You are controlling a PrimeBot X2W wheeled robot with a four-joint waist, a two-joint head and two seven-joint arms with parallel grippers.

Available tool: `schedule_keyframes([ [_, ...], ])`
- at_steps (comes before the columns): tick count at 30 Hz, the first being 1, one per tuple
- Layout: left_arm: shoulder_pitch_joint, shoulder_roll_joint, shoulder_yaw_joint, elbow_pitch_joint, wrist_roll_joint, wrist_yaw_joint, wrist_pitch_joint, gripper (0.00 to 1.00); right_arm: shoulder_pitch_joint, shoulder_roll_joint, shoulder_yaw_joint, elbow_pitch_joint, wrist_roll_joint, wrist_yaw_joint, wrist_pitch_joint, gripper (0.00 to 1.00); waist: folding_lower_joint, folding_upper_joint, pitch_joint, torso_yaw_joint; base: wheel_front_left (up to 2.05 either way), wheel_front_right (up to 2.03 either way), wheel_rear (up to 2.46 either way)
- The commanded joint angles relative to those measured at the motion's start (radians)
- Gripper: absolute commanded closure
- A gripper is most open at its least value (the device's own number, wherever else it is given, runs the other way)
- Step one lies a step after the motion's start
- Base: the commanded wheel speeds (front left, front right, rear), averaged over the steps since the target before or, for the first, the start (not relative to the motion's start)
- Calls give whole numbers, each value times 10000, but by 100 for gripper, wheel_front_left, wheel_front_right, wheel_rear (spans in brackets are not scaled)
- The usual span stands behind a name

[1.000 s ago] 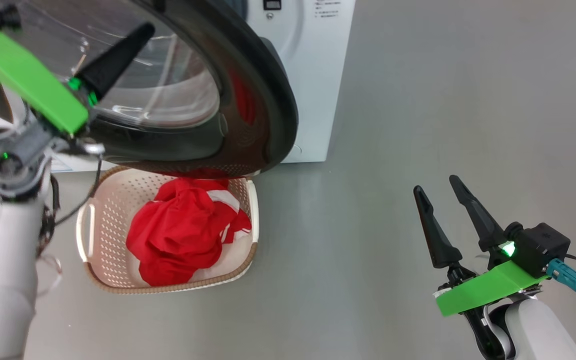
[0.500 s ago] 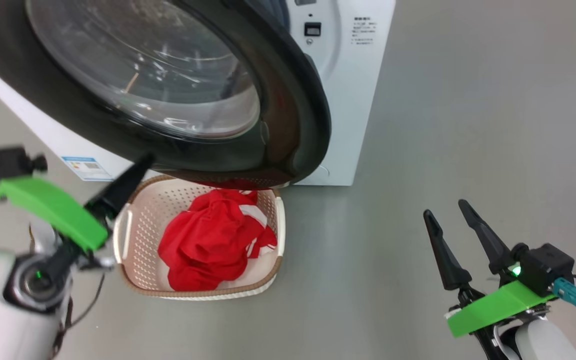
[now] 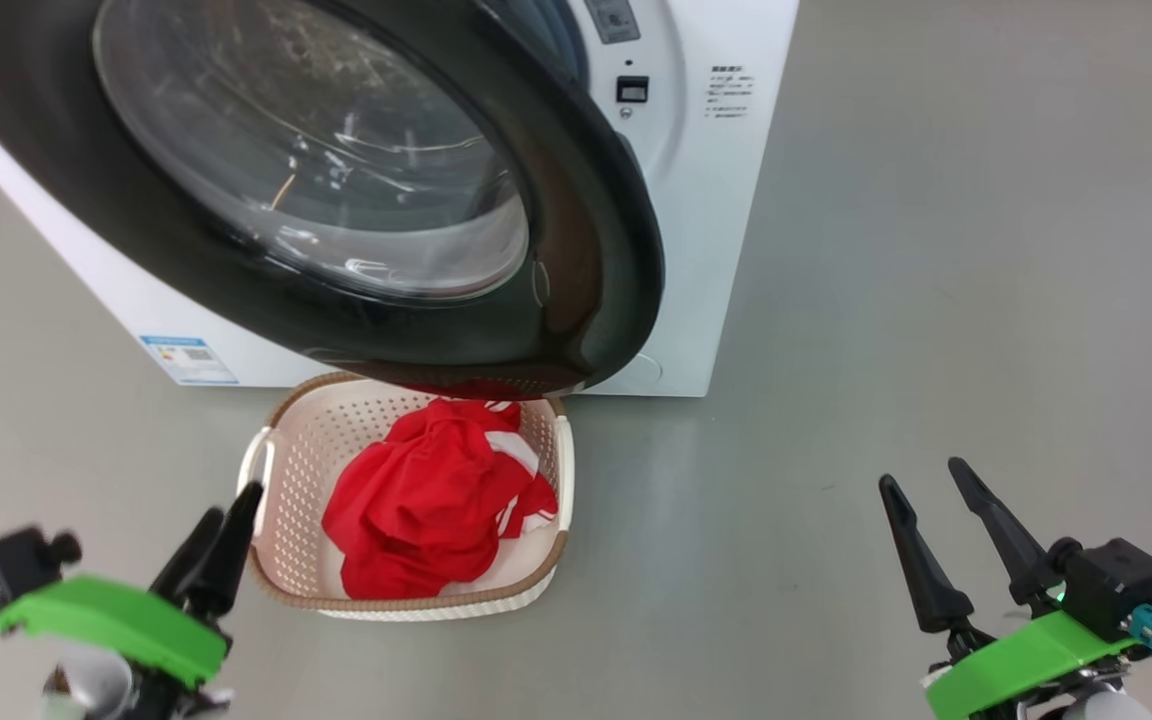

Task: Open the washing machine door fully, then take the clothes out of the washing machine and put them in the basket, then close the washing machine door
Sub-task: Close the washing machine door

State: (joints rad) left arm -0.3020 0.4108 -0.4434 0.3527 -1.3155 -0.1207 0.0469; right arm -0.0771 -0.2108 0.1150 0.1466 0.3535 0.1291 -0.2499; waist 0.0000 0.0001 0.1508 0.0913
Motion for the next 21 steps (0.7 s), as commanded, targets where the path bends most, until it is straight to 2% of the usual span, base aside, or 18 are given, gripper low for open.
schedule_keyframes([
  [1, 33, 366, 374, -112, -74, -100, -440, 0, 120, -148, 130, -229, 39, 16, -119, 0, 0, -1, -39, -107, 0, 0, 0],
  [10, 705, 612, -405, 544, 1115, -100, -2748, 0, 466, -198, -109, -276, 61, 16, -119, 0, 0, -1, -139, -577, 0, 0, 0],
  [14, 699, 610, -534, 924, 2454, -100, -3062, 0, 507, -163, -206, -321, 52, 16, -119, 0, 0, -1, -157, -710, 0, 0, 0],
  [16, 672, 424, -24, 973, 3542, -100, -3077, 0, 506, -146, -242, -347, 46, 16, -119, 0, 0, -1, -157, -750, 0, 0, 0],
  [21, 1203, -475, 1886, 270, 6207, -74, -3083, 0, 477, -128, -290, -410, 30, 16, -119, 0, 0, -1, -212, -805, 0, 0, 0],
])
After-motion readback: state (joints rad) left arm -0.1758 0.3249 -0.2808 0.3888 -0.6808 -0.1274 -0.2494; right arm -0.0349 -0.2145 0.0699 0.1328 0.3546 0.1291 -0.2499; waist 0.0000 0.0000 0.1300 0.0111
